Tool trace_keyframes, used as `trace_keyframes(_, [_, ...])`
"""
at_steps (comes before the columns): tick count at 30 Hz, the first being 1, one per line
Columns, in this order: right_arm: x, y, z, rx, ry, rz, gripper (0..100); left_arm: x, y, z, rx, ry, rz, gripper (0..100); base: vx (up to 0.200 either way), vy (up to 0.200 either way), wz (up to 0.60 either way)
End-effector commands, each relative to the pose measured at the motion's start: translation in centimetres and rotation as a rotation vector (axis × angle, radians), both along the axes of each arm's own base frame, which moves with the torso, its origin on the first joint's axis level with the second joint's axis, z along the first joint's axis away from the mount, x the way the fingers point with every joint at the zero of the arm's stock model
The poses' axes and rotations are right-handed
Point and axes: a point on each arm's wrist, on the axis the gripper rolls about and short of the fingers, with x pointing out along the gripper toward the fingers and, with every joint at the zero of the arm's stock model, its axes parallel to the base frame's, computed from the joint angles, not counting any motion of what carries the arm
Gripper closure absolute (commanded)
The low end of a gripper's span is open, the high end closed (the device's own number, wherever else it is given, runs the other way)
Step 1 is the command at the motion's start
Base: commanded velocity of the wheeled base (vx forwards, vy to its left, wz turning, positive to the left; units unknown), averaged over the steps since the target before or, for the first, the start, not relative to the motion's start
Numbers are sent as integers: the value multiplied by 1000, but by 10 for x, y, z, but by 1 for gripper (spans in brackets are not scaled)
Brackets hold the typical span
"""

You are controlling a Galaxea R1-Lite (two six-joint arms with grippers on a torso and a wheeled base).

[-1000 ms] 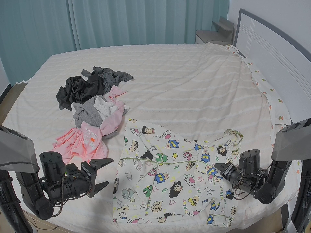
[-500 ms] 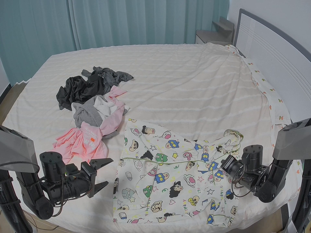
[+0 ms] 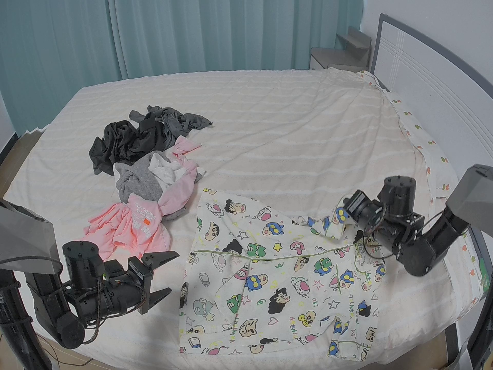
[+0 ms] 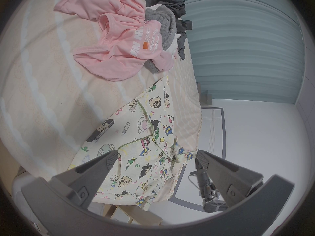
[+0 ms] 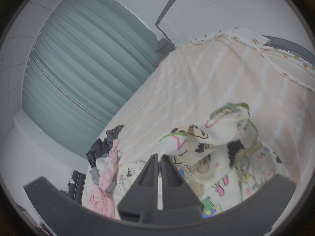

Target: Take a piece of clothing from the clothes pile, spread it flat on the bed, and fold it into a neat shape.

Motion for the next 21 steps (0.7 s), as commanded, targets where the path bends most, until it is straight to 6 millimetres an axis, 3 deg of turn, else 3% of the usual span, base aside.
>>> trace_keyframes(1, [65, -13, 25, 9, -18, -34, 100, 1, 0, 1, -3, -13, 0, 0, 0, 0, 0])
trace_keyframes(8, [107, -27, 10, -7, -42, -63, 100, 2, 0, -3, 7, -5, -2, 0, 0, 0, 0])
trace_keyframes(15, [127, -26, -5, -19, -39, -55, 100, 1, -1, -3, 8, -2, -3, 0, 0, 0, 0])
trace_keyframes(21, [144, -35, 8, -13, -75, -81, 100, 1, -1, -3, 8, -2, -3, 0, 0, 0, 0])
